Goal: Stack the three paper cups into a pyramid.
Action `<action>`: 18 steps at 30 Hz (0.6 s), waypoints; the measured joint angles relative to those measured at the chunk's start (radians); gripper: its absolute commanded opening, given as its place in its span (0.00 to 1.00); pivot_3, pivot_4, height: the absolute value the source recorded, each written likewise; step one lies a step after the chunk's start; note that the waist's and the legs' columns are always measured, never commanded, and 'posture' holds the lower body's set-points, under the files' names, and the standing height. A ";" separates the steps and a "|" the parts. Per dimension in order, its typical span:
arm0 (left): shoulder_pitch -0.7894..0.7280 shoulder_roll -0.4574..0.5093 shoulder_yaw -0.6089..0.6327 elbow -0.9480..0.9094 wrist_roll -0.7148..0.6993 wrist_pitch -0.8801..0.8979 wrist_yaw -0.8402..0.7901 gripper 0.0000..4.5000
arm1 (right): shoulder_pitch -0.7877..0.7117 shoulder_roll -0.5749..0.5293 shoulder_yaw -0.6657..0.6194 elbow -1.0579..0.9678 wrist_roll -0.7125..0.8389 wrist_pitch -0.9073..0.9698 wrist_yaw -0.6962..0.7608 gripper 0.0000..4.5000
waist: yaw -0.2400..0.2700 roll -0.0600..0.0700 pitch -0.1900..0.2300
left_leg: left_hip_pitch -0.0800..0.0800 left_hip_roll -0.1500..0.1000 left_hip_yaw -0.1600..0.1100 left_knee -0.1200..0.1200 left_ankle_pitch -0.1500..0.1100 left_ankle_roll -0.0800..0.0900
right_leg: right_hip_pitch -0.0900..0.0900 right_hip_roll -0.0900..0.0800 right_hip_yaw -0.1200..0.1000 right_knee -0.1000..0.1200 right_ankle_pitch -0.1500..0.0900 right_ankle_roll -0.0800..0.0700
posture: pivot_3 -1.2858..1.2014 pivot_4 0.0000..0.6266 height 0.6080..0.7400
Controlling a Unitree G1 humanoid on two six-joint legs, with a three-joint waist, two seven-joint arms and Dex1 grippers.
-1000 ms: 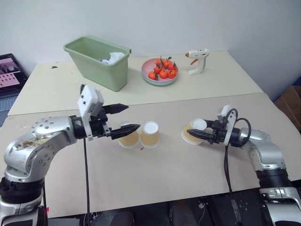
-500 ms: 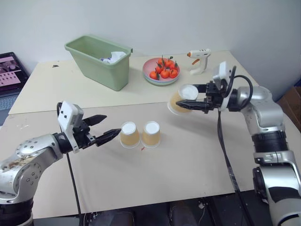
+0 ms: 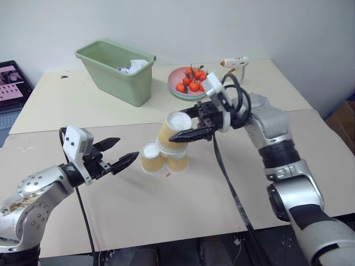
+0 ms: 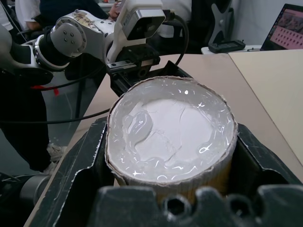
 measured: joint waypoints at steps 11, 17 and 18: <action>0.035 -0.014 0.023 -0.033 -0.007 -0.016 0.029 1.00 | -0.095 0.109 0.044 0.240 -0.103 -0.150 0.050 0.60 | -0.014 0.000 0.000 | -0.004 0.000 0.000 0.000 0.003 -0.005 | -0.006 0.000 0.000 0.002 0.001 -0.001 | 0.52 0.24 0.89; 0.044 -0.019 0.026 -0.043 -0.008 -0.018 0.041 1.00 | -0.143 0.148 0.045 0.326 -0.138 -0.196 0.057 0.60 | -0.021 0.000 0.000 | -0.004 0.000 0.000 0.000 0.003 -0.006 | -0.006 0.000 0.000 0.002 0.001 -0.001 | 0.52 0.24 0.89; 0.045 -0.020 0.027 -0.044 -0.008 -0.018 0.044 1.00 | -0.149 0.153 0.045 0.338 -0.141 -0.205 0.058 0.60 | -0.022 0.000 0.000 | -0.004 0.000 0.000 0.000 0.003 -0.006 | -0.006 0.000 0.000 0.002 0.001 -0.001 | 0.52 0.24 0.89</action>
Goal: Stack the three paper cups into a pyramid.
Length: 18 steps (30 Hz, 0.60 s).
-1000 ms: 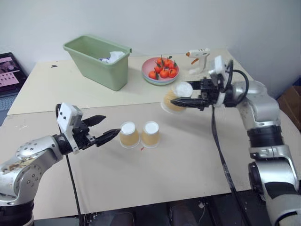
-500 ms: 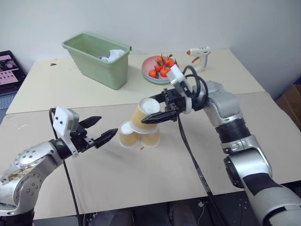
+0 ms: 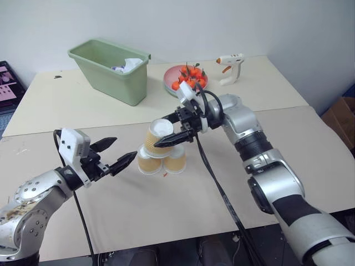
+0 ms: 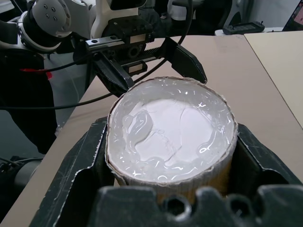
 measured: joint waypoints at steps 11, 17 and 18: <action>-0.002 -0.016 -0.002 -0.005 -0.001 0.000 0.017 1.00 | -0.038 0.014 -0.010 0.128 -0.047 -0.042 -0.004 0.99 | -0.002 0.000 0.000 | 0.000 0.000 0.000 0.000 0.000 0.000 | 0.000 0.000 0.000 0.001 0.000 0.000 | 0.52 0.24 0.89; -0.031 -0.019 -0.017 -0.001 -0.001 -0.002 0.015 1.00 | -0.038 -0.030 -0.045 0.128 -0.039 -0.012 0.010 0.99 | -0.002 0.000 0.000 | 0.000 0.000 0.000 0.000 0.000 0.000 | 0.000 0.000 0.000 0.001 0.000 0.000 | 0.52 0.24 0.89; -0.037 -0.019 -0.018 0.000 -0.001 -0.002 0.015 1.00 | -0.038 -0.039 -0.051 0.127 -0.035 -0.002 0.012 0.99 | -0.002 0.000 0.000 | 0.000 0.000 0.000 0.000 0.000 0.000 | 0.000 0.000 0.000 0.001 0.000 0.000 | 0.52 0.24 0.89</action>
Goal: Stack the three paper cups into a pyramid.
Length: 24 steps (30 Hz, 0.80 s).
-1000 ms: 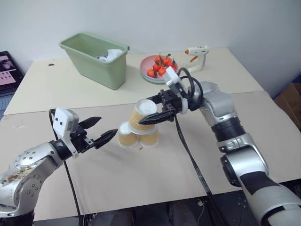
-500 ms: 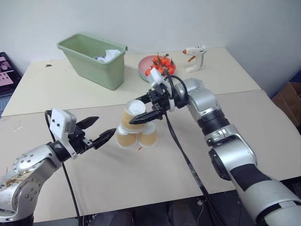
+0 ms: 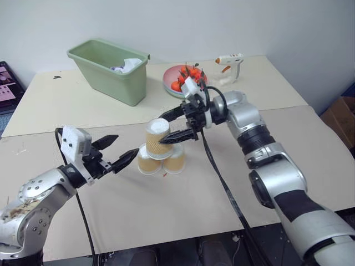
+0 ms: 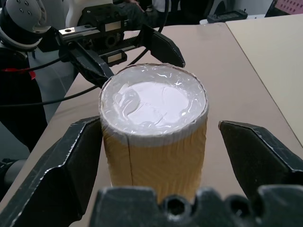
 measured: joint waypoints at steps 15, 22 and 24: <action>-0.092 -0.024 0.109 0.100 -0.138 -0.001 0.045 1.00 | 0.027 -0.142 -0.132 -0.002 0.036 0.078 -0.017 0.99 | -0.001 0.000 0.000 | 0.000 0.000 0.000 0.000 0.000 0.001 | 0.000 0.000 0.000 0.000 0.000 0.000 | 0.52 0.24 0.89; -0.008 -0.060 0.251 0.097 -0.163 -0.002 0.160 1.00 | 0.145 -0.281 -0.236 -0.084 0.040 0.069 -0.130 0.99 | 0.004 0.000 0.000 | -0.001 0.000 0.001 0.000 0.000 0.000 | 0.000 -0.001 0.000 -0.002 0.000 0.000 | 0.52 0.24 0.89; 0.031 -0.079 0.278 0.098 -0.154 -0.005 0.193 1.00 | 0.191 -0.317 -0.278 -0.103 0.038 0.061 -0.199 0.99 | 0.006 0.000 0.000 | -0.001 0.000 0.001 0.000 -0.001 0.001 | 0.000 -0.001 0.000 -0.003 0.001 0.001 | 0.52 0.24 0.89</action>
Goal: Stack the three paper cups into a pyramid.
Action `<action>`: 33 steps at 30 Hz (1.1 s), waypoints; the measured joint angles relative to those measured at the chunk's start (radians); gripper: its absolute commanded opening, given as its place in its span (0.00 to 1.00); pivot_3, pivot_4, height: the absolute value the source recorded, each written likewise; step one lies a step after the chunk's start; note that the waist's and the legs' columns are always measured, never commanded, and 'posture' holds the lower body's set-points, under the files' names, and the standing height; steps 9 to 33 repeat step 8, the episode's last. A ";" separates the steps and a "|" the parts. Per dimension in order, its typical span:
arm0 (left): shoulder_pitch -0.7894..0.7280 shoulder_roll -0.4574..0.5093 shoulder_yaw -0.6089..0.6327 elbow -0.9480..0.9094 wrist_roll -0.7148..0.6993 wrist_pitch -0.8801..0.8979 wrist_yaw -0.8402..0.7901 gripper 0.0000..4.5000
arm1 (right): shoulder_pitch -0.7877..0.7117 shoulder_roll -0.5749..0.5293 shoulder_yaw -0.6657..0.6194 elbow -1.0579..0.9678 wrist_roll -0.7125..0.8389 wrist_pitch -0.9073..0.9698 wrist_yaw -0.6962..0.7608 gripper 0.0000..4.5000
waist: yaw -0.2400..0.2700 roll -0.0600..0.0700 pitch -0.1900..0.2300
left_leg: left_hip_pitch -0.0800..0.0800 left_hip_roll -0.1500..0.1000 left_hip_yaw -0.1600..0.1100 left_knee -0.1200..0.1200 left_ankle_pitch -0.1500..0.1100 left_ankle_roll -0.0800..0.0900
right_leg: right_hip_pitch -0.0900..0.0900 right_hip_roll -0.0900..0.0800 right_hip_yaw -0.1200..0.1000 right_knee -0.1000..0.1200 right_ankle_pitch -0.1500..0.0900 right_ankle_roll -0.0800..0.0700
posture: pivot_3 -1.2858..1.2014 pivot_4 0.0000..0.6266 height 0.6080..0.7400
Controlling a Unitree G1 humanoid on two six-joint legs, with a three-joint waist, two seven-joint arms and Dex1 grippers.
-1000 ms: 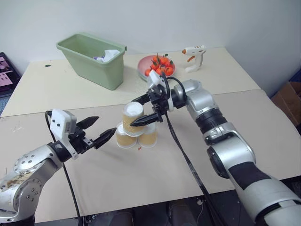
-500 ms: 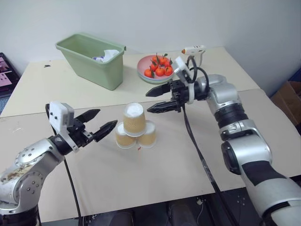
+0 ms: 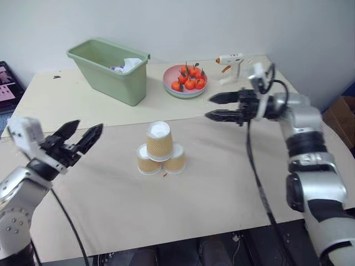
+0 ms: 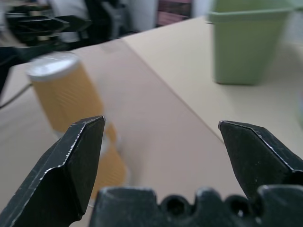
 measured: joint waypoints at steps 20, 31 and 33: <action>0.066 -0.122 -0.005 0.132 0.127 -0.100 0.103 1.00 | 0.252 -0.015 -0.165 -0.108 -0.006 -0.014 -0.440 0.99 | 0.009 -0.001 -0.002 | 0.003 0.000 0.003 0.001 -0.001 0.002 | 0.002 0.001 0.002 0.000 0.001 -0.001 | 0.52 0.24 0.89; 0.066 -0.122 -0.005 0.132 0.127 -0.100 0.103 1.00 | 0.252 -0.015 -0.165 -0.108 -0.006 -0.014 -0.440 0.99 | 0.009 -0.001 -0.002 | 0.003 0.000 0.003 0.001 -0.001 0.002 | 0.002 0.001 0.002 0.000 0.001 -0.001 | 0.52 0.24 0.89; 0.066 -0.122 -0.005 0.132 0.127 -0.100 0.103 1.00 | 0.252 -0.015 -0.165 -0.108 -0.006 -0.014 -0.440 0.99 | 0.009 -0.001 -0.002 | 0.003 0.000 0.003 0.001 -0.001 0.002 | 0.002 0.001 0.002 0.000 0.001 -0.001 | 0.52 0.24 0.89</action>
